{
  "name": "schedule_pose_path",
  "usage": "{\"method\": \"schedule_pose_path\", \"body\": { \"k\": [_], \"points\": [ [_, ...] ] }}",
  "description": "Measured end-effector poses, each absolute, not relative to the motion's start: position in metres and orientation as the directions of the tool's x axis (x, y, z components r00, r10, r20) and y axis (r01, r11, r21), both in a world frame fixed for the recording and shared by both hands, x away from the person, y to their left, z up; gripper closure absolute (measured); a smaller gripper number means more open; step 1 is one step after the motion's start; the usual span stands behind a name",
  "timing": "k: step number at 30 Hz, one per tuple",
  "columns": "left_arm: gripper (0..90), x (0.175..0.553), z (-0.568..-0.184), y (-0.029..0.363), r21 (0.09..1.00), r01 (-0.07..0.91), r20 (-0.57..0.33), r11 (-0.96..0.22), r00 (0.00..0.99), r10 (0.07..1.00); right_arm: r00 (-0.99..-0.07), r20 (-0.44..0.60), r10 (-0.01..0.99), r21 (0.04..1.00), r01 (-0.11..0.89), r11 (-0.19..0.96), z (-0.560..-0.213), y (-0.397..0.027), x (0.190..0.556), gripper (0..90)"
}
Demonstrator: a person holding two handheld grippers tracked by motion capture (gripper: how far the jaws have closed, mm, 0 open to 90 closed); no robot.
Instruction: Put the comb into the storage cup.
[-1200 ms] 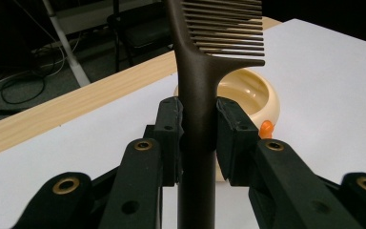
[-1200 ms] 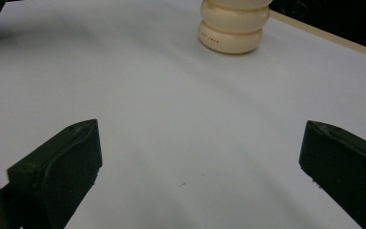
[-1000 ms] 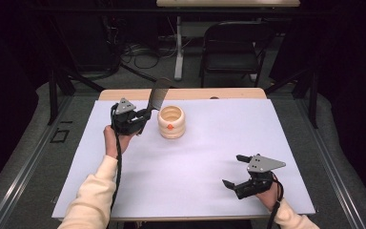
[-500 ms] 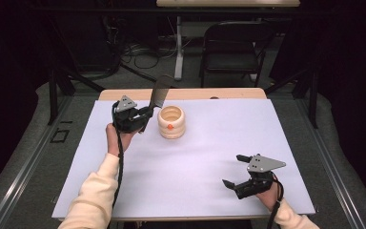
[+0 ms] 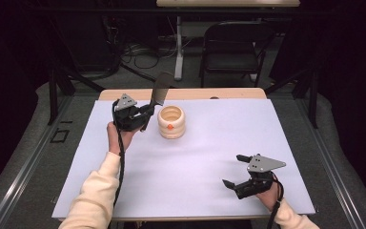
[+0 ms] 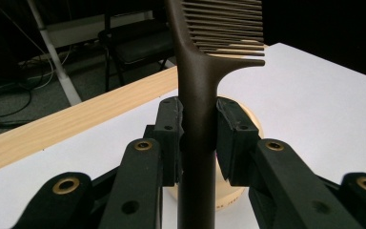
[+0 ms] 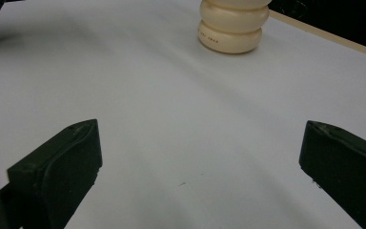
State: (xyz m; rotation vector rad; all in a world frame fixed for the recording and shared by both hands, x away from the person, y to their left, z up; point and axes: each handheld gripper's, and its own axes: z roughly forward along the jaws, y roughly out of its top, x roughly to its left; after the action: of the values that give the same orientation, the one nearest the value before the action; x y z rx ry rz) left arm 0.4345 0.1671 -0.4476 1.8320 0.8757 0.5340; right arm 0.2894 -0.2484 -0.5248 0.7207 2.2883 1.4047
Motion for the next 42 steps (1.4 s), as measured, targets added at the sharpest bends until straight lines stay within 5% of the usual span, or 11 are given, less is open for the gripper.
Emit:
{"method": "schedule_pose_path", "body": {
  "k": [42],
  "points": [
    [72.8,0.445,-0.434,0.154,0.938,0.291,-0.060,-0.187,0.669,0.740,-0.804,-0.030,0.594,0.897,0.241,0.372,-0.525,-0.249,0.290,0.1]
  ]
}}
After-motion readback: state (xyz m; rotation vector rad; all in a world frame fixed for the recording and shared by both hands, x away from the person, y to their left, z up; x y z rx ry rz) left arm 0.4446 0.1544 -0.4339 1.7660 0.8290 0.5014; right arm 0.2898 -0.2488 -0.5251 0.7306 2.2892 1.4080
